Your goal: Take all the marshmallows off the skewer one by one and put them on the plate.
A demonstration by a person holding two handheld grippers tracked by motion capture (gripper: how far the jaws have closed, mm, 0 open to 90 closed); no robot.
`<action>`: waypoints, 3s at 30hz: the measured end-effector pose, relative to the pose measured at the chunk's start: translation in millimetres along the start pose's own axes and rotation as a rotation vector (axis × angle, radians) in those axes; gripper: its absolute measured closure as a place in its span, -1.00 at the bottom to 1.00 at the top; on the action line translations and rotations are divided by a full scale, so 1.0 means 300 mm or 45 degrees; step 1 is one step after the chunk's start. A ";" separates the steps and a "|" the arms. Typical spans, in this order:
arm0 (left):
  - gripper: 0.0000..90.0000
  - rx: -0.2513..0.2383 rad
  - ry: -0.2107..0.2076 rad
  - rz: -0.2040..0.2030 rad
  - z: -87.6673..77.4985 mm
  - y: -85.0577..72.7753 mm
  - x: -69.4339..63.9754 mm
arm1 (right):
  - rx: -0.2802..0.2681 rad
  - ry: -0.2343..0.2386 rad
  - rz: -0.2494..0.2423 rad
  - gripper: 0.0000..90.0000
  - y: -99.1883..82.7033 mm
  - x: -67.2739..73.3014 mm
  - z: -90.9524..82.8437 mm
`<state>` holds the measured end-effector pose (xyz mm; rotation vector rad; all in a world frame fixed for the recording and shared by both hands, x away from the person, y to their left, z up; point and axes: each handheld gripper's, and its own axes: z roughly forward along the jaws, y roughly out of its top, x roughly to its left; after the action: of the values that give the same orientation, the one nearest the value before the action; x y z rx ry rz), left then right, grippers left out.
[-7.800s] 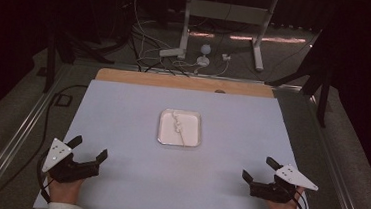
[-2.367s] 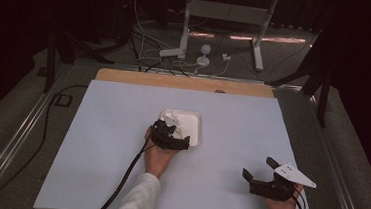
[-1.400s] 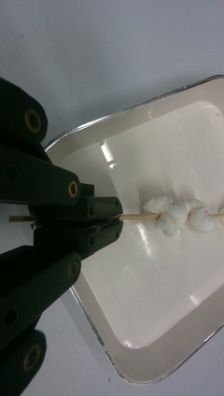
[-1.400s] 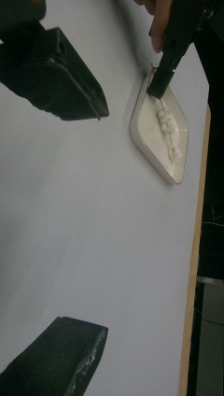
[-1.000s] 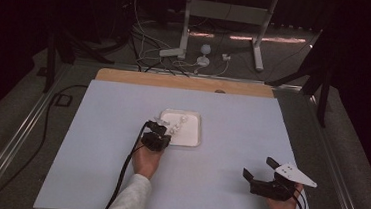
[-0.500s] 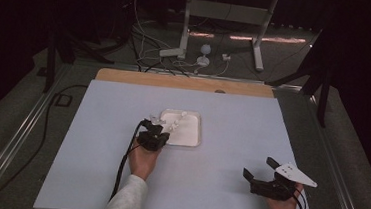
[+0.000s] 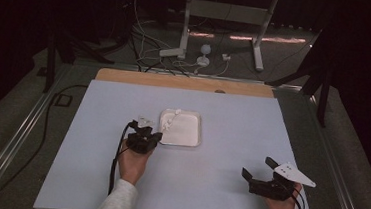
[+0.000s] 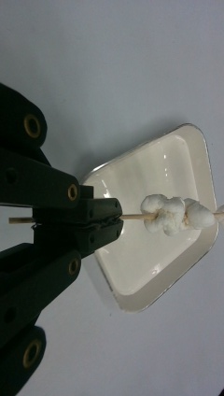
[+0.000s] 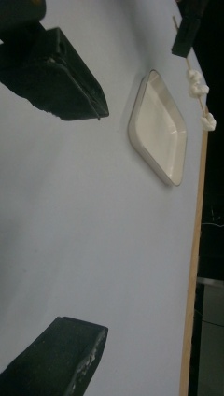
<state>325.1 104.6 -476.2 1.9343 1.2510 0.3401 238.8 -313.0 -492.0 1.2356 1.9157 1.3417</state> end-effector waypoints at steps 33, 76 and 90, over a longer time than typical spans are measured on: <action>1.00 -0.058 -0.102 0.112 -0.168 -0.055 -0.035 | -0.048 0.282 -0.236 -0.84 0.322 0.320 0.365; 1.00 -0.096 -0.131 0.241 -0.209 -0.035 -0.077 | 0.109 0.273 -0.353 0.73 0.387 0.422 0.531; 1.00 -0.078 -0.090 0.201 -0.212 -0.032 -0.069 | 0.135 0.173 -0.359 0.79 0.372 0.453 0.571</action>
<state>271.2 118.6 -438.0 1.9797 1.0338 0.3823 354.5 -101.8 -444.3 0.8973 2.1856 1.2161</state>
